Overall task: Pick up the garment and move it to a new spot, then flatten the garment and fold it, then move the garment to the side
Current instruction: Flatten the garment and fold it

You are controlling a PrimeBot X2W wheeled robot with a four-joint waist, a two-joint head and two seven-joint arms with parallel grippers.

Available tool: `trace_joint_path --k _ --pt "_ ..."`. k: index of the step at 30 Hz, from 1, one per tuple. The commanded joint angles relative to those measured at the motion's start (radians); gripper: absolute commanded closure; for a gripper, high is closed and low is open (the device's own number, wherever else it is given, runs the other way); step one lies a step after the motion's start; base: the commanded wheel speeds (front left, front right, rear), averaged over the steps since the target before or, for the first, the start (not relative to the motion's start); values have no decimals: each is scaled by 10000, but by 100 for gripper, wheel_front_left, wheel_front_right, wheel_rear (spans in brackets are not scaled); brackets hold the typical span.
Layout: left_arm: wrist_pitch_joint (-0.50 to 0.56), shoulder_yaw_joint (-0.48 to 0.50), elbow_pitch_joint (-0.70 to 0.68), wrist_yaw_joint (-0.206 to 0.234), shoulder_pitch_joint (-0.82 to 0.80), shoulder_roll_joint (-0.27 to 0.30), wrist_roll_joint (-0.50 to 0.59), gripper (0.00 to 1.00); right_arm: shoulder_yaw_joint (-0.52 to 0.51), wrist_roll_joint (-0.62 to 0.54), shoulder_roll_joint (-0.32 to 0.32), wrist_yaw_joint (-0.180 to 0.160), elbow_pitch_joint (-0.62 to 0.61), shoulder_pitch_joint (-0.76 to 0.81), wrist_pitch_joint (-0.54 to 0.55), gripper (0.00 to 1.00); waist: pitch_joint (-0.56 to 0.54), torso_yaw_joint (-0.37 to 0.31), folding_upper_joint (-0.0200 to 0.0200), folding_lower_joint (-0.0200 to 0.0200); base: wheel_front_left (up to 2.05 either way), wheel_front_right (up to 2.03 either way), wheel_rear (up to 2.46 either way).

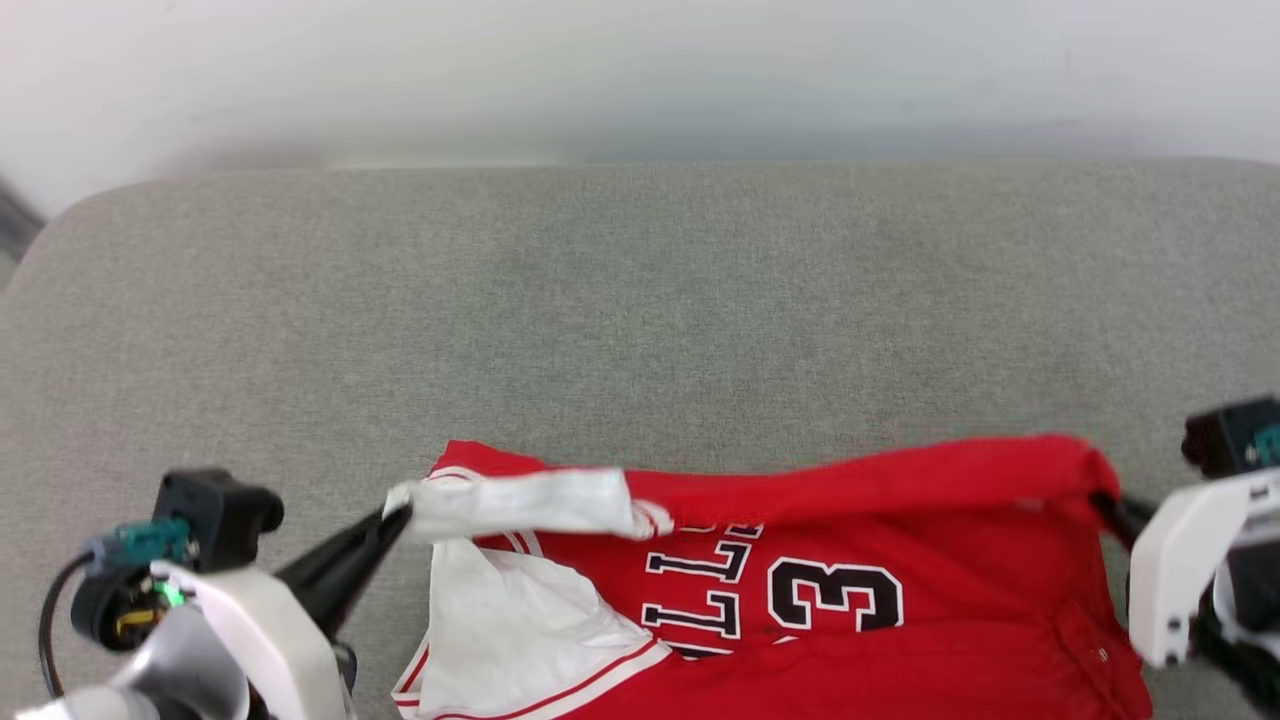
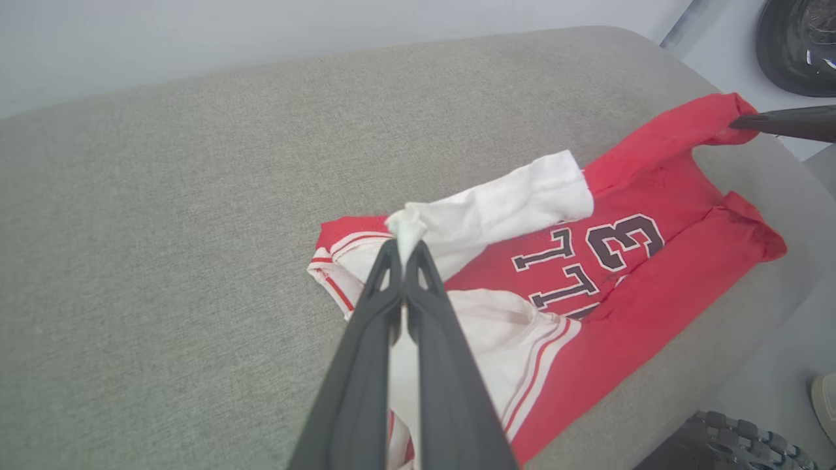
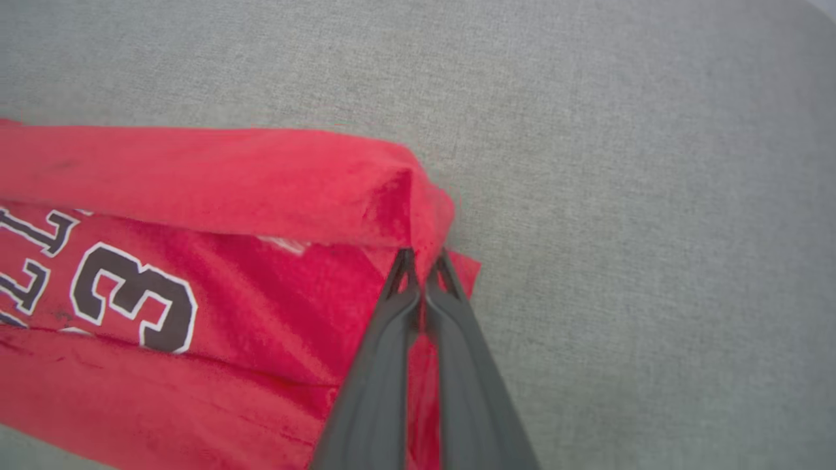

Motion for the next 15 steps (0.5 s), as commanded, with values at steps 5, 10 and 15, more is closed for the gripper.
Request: trace_joint_path --k 5,10,15 --pt "-147 -149 -59 266 1188 108 -263 100 -404 150 200 -4 -845 1530 384 100 -183 63 -1 1 0 0 0" --pt "45 -554 202 107 1696 163 -324 100 -200 214 -159 -4 -1141 2228 748 100 -138 94 -1 1 0 0 0" --pt "167 -936 859 -55 1545 2 -64 100 160 150 -578 -4 -1028 2466 1074 100 -12 103 -1 1 0 0 0"
